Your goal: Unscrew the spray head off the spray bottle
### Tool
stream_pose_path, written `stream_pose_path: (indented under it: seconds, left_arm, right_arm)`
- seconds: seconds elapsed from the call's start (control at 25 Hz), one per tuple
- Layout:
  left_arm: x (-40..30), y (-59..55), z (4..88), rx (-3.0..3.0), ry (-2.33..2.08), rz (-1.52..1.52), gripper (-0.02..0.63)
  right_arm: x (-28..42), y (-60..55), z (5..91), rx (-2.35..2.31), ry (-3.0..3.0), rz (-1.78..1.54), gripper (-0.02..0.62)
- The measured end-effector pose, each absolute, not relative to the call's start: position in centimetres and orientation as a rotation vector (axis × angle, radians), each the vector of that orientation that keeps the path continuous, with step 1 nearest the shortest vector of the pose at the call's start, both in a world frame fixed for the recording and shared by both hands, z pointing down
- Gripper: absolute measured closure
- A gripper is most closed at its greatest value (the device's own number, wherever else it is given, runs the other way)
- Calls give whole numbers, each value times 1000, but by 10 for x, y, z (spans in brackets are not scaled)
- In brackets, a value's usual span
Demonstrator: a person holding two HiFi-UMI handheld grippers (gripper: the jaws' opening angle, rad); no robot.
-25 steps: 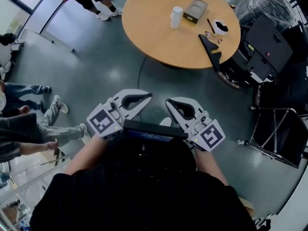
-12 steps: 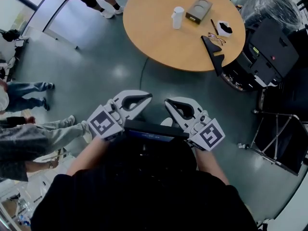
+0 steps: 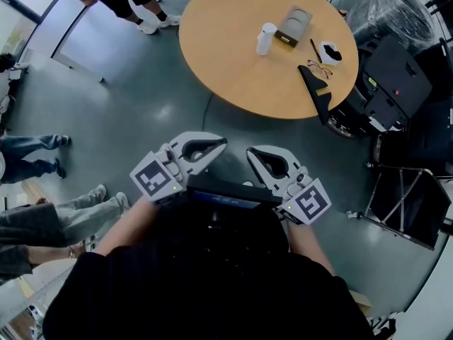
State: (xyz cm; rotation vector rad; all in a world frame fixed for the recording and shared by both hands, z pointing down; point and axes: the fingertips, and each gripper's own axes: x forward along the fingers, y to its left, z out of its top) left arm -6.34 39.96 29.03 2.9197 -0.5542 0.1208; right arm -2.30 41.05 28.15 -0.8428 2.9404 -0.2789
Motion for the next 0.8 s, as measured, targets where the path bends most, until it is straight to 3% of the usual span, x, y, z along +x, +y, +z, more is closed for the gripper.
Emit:
stream_pose_path:
  seconds: [0.48, 0.8]
  left_arm:
    - [-191, 306, 296, 2932, -401, 82, 604]
    - [-236, 273, 306, 2916, -351, 56, 604]
  right_arm:
    - [-153, 316, 287, -1021, 2922, -262, 601]
    - [-198, 285, 295, -1087, 2928, -261, 601]
